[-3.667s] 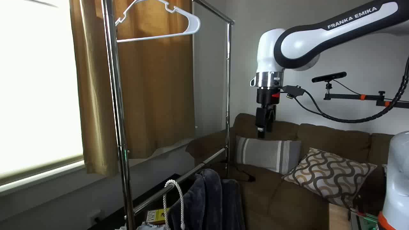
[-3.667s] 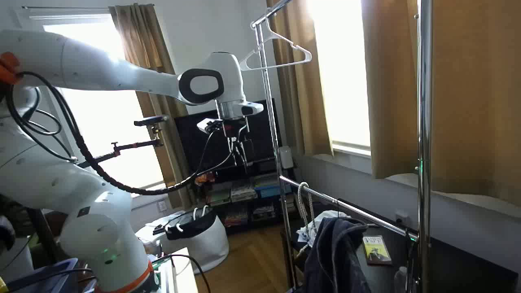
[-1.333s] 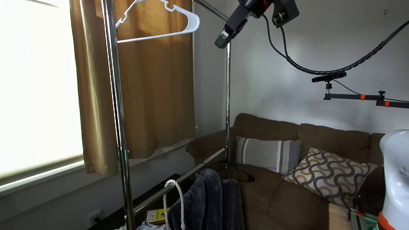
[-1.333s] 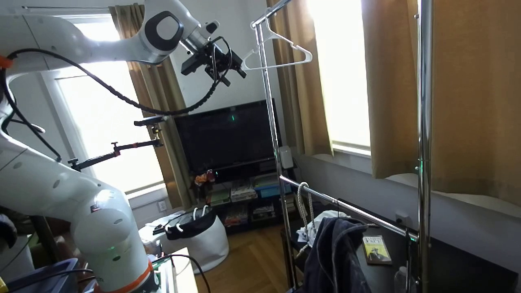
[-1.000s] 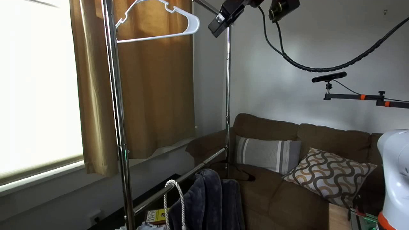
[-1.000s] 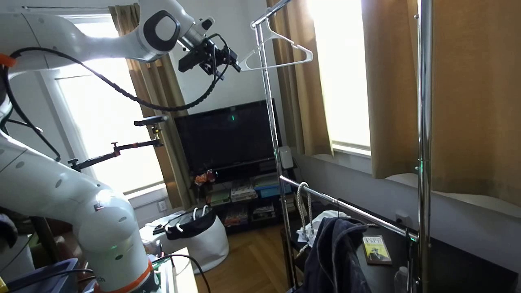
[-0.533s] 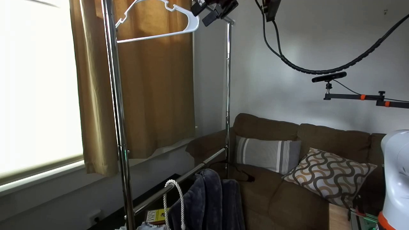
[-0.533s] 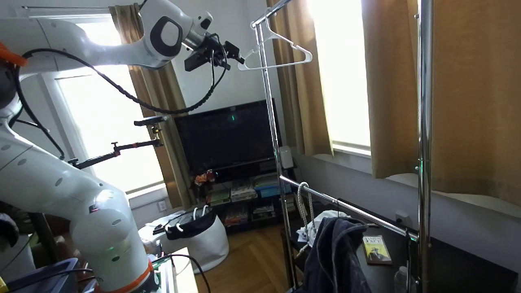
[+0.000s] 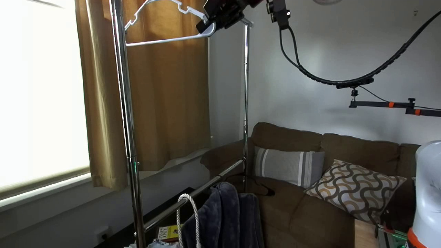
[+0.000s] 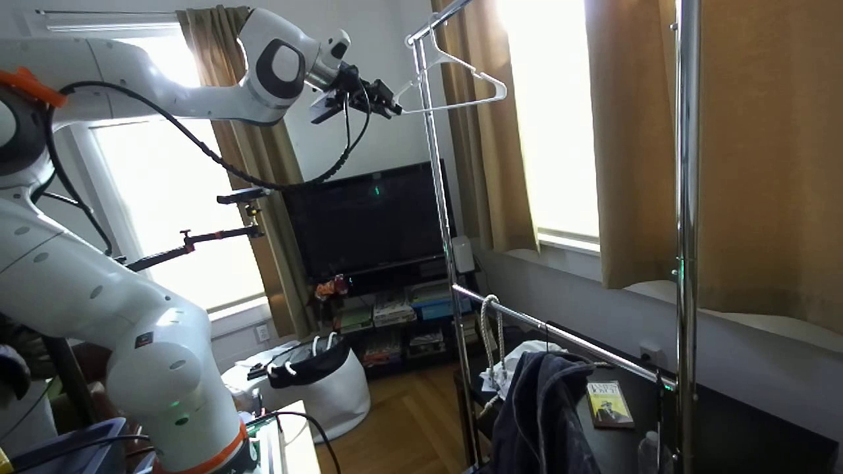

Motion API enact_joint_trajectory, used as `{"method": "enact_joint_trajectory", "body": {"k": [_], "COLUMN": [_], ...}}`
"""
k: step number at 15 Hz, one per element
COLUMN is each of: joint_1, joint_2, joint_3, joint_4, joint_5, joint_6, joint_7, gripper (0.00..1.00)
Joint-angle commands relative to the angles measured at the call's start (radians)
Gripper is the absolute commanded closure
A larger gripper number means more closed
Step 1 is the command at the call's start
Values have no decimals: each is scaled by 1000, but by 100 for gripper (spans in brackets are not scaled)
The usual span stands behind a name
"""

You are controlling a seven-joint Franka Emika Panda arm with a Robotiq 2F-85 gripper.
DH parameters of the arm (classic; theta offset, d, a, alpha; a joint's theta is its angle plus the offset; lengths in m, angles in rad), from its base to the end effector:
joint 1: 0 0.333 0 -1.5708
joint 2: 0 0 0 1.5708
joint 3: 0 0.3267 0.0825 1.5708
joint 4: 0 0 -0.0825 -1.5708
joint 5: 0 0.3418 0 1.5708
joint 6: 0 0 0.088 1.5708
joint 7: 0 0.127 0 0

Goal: Remove the hanger from the top left of the clothes hanging rail to the right side of the top clothes hanging rail

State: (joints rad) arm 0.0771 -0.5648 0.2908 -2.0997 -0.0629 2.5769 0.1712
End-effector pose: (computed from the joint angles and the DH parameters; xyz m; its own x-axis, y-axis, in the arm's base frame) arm 0.3543 0.1876 0.7472 0.4819 0.1772 0.8581 0.2319 -0.9702 0.0701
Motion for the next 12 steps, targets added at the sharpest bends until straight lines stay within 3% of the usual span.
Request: {"method": "enact_joint_trajectory", "body": {"k": [1, 3, 12], "joint_1": [-73, -88, -141], "joint_2": [-13, -14, -78], "joint_3": [51, 63, 74], "joint_4": [2, 8, -19], "joint_5": [-72, -92, -126], "joint_6": [14, -6, 59], "joint_7": [103, 126, 208], "gripper": [87, 99, 98]}}
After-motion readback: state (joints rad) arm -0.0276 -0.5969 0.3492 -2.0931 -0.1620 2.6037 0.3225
